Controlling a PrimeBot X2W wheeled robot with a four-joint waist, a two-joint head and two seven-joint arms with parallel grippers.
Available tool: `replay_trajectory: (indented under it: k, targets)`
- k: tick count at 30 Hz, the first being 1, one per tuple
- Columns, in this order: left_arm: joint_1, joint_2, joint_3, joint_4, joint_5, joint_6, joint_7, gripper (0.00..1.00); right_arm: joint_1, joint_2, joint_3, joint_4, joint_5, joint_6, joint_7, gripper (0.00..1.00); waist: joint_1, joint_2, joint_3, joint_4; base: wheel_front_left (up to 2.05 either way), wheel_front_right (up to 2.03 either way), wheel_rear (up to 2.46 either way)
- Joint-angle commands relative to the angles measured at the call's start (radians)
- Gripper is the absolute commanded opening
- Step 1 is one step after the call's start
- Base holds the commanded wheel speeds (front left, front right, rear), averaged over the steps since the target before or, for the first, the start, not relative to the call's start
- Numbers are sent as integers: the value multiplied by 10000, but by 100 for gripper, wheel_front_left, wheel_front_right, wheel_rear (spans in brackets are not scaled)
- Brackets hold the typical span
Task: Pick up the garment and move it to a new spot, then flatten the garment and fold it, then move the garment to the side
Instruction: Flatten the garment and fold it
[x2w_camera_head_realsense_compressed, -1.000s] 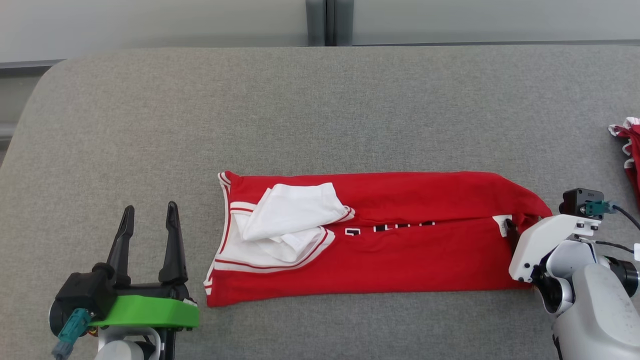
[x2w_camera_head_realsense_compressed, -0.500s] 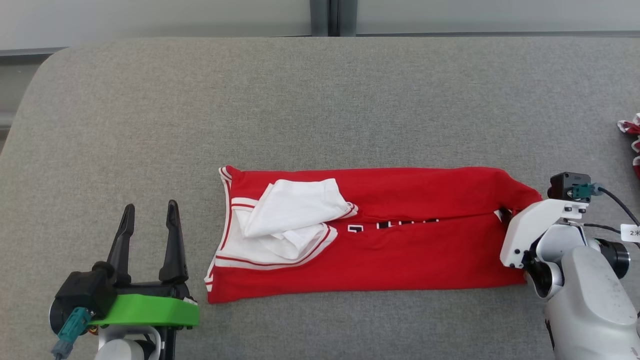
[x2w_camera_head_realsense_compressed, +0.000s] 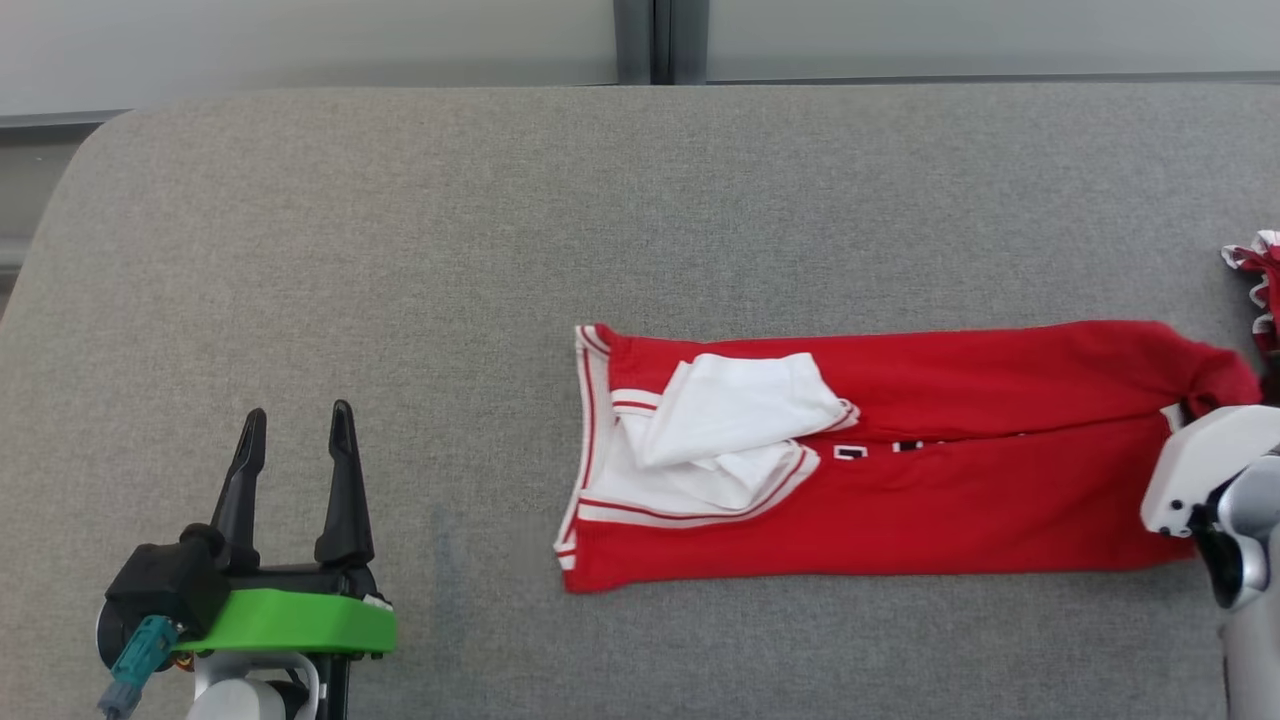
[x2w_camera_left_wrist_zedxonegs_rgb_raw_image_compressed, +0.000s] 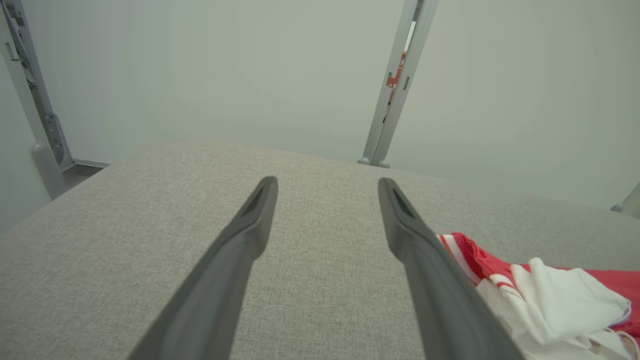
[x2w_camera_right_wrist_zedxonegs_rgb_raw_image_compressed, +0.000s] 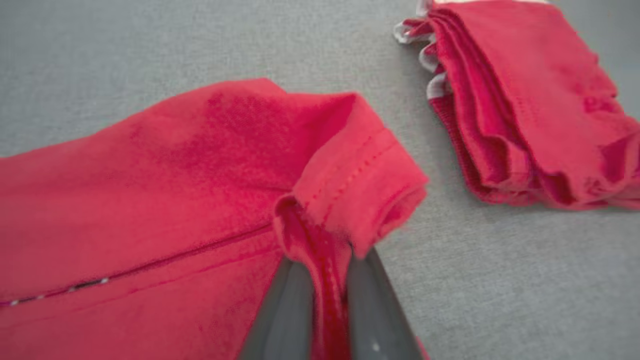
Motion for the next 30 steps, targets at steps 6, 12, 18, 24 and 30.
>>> replay_trajectory:
  k: [6,12,18,24,30]
  targets:
    - [91,11,51,-26,-90,-25,5,100,601,-267,-505,-2327,-526,-29,504,0,0,0,-90,-105,0,0,0]
    - [102,12,-24,-12,-131,6,5,100,1013,104,842,-4294,-498,-23,1340,0,0,0,-175,-139,0,0,0]
    - [48,12,-77,66,-168,2,5,100,985,472,3452,-4667,21,-24,1779,0,0,0,-198,-106,0,0,0]
    - [-47,12,-180,163,-199,-13,5,100,256,938,5309,-3560,566,-24,1656,0,0,0,-246,101,0,0,0]
    - [16,12,-346,169,-253,-26,5,100,-568,1133,6386,-2057,856,-23,1473,0,0,0,-277,518,0,0,0]
